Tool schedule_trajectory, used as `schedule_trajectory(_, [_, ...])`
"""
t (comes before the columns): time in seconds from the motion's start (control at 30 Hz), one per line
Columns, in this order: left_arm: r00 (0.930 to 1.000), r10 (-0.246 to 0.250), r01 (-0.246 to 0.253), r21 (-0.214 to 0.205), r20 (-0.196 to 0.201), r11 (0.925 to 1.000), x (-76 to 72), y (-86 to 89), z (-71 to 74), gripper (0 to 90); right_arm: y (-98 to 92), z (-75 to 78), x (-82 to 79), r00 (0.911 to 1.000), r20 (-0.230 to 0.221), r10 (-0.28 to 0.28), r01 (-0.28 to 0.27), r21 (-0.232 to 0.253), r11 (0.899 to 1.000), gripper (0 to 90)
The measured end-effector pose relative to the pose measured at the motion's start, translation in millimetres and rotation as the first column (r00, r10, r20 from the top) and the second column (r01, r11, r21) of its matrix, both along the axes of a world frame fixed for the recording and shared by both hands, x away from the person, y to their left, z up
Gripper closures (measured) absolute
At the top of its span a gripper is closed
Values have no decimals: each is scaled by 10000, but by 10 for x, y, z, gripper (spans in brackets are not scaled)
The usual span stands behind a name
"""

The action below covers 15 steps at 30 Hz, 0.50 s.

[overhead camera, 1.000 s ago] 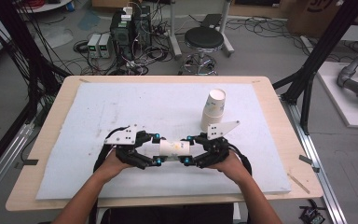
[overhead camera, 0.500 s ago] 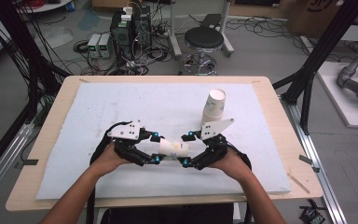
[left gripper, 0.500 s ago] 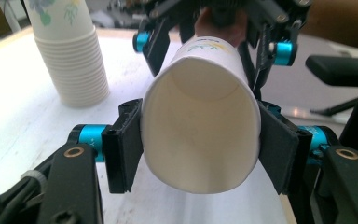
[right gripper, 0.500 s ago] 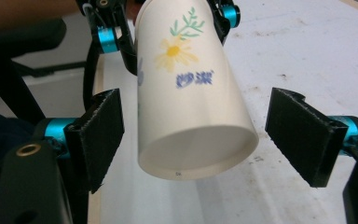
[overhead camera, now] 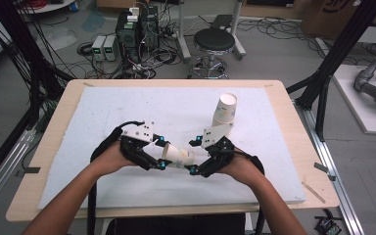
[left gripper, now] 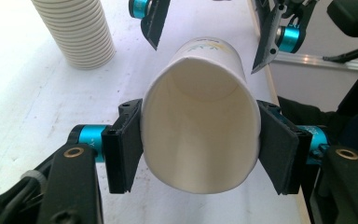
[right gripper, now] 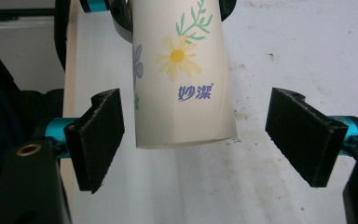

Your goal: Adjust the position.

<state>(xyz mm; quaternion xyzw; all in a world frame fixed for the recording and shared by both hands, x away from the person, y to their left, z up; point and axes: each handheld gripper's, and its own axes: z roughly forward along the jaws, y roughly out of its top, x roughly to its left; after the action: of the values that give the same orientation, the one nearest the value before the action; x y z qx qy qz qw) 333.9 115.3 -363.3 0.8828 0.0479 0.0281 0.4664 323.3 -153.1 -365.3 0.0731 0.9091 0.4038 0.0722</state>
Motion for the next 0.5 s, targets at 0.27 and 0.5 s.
schedule_trajectory(0.27, [9999, -65, 56, 965, 100, 9953, 23, -93, 82, 370, 18, 5, 16, 10000, 31, -3, 4, -294, 9996, 198])
schedule_trajectory(0.5, [9997, -172, 137, 1788, 178, 9838, 43, -156, 148, 370, 49, 40, 22, 9999, 108, 44, -37, -579, 9983, 199])
